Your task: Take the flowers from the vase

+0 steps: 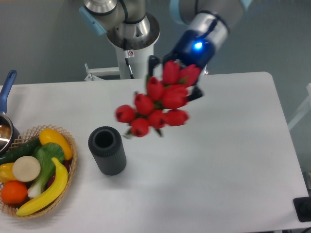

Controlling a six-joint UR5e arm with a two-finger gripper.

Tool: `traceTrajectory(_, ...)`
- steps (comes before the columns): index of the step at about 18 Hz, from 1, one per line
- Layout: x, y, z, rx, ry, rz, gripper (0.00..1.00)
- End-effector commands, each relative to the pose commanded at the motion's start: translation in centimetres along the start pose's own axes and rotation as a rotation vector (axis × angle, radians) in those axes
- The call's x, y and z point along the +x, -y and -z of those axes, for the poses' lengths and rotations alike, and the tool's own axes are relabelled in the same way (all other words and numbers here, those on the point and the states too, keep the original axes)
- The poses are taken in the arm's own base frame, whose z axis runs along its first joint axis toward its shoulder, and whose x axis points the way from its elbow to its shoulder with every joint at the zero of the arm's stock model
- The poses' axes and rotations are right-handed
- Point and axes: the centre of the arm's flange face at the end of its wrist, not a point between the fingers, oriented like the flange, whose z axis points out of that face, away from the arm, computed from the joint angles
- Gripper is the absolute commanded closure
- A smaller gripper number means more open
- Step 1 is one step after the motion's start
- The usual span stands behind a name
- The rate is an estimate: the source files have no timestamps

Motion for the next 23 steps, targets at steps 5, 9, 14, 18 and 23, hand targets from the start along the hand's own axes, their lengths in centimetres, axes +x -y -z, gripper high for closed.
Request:
traceTrajectory(5,-2.3,-3.4,0.8,-0.252,0.232,-0.068,1.00)
traceTrajectory(9,-3.8,-6.1,1.8,-0.487,0.413,-0.074,1.00)
traceTrajectory(14,-4.7,-12.1,2.1,-0.835,0.405,-0.117,1.00)
traceTrajectory(18,-5.4,-16.3,0.3,-1.059,0.330,-0.101,0.97)
traceTrajectory(23,-7.9,-16.8,1.3,-1.152,0.309,-0.085,0.97)
